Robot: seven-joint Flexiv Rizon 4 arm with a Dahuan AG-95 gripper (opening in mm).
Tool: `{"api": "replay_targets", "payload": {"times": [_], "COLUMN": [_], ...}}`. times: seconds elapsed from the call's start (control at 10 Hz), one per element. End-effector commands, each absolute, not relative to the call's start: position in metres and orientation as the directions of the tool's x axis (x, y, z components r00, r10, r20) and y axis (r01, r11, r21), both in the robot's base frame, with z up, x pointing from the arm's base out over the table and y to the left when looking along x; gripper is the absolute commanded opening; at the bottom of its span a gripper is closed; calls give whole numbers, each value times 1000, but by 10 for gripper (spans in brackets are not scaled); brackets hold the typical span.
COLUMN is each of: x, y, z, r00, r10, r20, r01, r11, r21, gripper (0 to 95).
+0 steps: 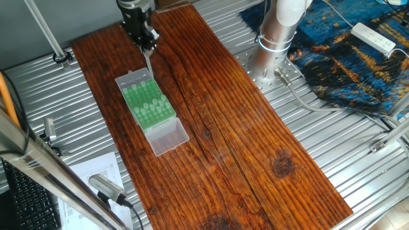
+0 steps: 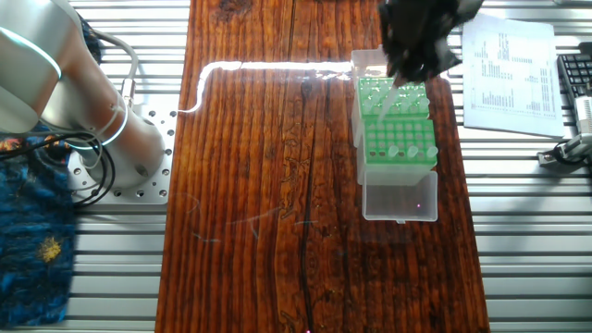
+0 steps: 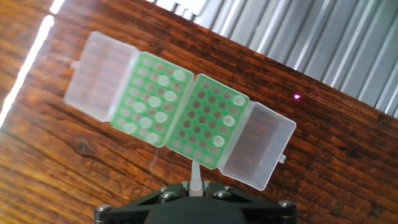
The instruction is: Transfer all large pipette tips from one holder to another
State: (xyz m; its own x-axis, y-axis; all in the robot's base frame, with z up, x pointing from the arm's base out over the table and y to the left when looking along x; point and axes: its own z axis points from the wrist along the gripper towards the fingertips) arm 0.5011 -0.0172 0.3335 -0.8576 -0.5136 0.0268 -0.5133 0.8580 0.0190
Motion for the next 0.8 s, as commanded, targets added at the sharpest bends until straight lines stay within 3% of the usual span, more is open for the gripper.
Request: {"api": "replay_targets", "payload": {"times": [0.1, 0.5, 0.8], "x": [513, 533, 537], "y": [6, 78, 93], "z": [349, 345, 327], "r00": [-820, -774, -732], "r10": [-572, -633, -680], "r20": [18, 30, 43], "r01": [-572, -633, -681], "r11": [820, 774, 731], "r21": [12, -13, -36], "gripper": [0, 0, 0]}}
